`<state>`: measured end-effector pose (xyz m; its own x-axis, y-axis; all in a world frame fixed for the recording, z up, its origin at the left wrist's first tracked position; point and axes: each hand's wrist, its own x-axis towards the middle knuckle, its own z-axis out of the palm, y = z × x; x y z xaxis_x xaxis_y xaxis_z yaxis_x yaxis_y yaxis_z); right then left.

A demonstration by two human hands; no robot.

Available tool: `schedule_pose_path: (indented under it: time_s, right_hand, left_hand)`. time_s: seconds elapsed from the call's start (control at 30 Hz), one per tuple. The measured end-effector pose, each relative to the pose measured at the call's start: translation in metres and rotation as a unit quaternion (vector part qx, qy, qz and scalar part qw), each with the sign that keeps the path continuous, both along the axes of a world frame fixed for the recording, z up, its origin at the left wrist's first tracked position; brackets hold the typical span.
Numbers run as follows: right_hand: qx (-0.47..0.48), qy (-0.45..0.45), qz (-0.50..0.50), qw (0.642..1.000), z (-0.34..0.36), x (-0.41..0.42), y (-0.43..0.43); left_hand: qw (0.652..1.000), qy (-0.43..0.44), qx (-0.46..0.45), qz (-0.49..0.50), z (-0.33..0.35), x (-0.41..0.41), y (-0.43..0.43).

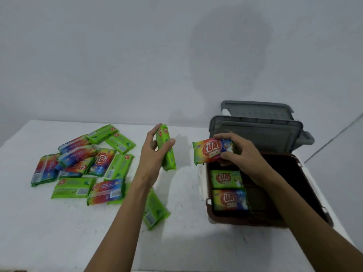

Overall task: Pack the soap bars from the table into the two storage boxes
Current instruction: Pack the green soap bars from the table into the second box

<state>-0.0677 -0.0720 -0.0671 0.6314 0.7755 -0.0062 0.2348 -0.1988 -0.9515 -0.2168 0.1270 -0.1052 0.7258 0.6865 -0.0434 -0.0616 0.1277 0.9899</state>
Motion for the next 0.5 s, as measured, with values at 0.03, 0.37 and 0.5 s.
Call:
schedule_pose_path:
  time_s: [0.03, 0.37, 0.5]
  right_hand:
    - [-0.005, -0.006, -0.003, 1.0, -0.002, 0.002, -0.01]
    - [-0.079, 0.039, 0.02, 0.996, -0.024, 0.017, -0.075]
    - [-0.15, 0.1, 0.075, 0.981, -0.037, 0.012, -0.086]
  left_hand:
    - [1.0, -0.013, -0.007, 0.001, 0.002, 0.003, -0.007]
    - [0.996, -0.078, 0.038, 0.024, 0.01, 0.03, -0.065]
    - [0.994, -0.084, 0.055, 0.03, 0.008, 0.036, -0.077]
